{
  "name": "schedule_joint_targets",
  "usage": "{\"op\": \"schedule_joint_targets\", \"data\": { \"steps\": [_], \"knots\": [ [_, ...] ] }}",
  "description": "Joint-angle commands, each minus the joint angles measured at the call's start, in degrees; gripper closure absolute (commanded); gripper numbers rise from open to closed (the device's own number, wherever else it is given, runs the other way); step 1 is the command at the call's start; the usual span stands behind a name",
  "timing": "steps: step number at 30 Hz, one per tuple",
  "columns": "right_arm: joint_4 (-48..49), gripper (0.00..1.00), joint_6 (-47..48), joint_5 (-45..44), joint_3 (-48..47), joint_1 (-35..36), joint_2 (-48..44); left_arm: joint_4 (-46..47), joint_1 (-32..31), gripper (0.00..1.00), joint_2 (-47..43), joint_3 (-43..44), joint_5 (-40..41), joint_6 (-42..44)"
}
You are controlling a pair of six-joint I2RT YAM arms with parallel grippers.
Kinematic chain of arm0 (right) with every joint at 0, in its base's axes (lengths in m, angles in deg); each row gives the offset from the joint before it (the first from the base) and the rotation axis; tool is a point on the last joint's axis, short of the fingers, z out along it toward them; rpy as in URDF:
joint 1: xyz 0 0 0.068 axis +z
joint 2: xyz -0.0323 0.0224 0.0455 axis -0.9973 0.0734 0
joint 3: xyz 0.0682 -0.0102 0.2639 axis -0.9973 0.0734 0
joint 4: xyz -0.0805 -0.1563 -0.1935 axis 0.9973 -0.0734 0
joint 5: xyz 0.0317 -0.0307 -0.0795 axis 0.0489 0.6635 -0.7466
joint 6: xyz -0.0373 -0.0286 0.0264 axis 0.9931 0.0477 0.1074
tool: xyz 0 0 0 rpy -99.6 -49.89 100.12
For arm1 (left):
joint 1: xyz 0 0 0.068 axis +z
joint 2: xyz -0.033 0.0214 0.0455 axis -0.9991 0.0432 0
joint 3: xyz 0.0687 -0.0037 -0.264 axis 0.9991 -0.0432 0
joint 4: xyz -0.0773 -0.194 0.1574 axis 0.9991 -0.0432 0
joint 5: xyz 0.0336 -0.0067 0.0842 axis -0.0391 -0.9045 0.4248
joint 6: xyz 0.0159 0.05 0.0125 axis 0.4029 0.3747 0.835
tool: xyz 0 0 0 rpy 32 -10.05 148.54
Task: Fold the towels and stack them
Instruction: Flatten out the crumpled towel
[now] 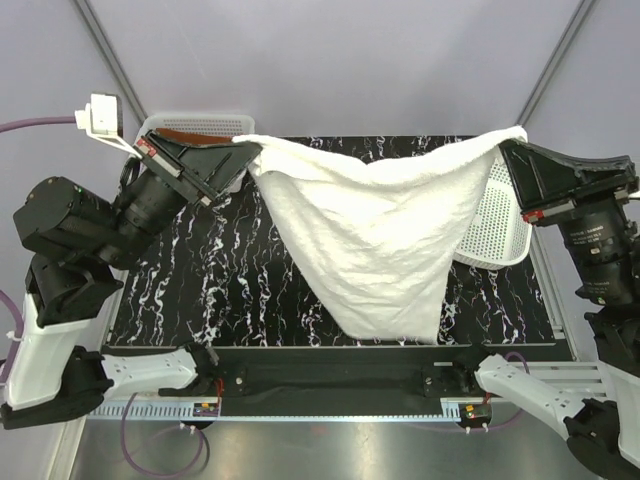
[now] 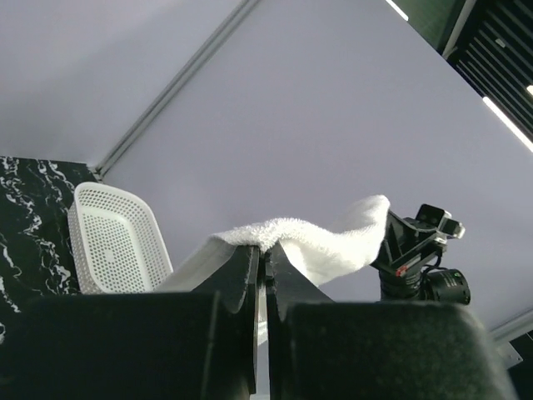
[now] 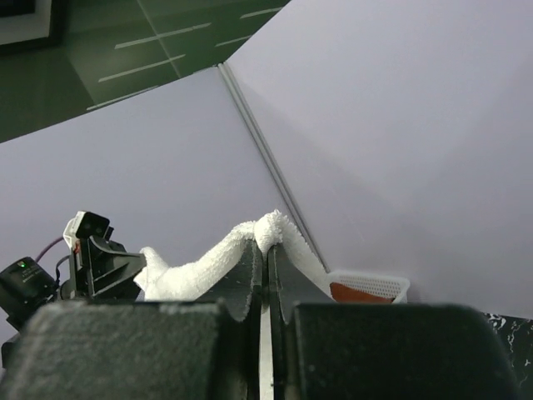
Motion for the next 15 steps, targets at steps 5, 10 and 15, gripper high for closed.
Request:
{"op": "schedule_joint_targets", "data": {
  "steps": [5, 10, 15],
  "knots": [
    [-1.2, 1.00, 3.6, -9.8, -2.4, -0.3, 4.8, -5.0, 0.2, 1.00, 4.3, 8.8, 12.8, 5.9],
    [-1.5, 1.00, 12.7, -19.9, -4.1, -0.3, 15.5, -8.7, 6.7, 1.00, 8.7, 9.5, 21.5, 12.6],
    [4.1, 1.00, 19.5, -21.2, -7.1, -1.9, 28.9, -1.8, 26.5, 1.00, 14.7, 2.4, 0.2, 9.2]
  ]
}}
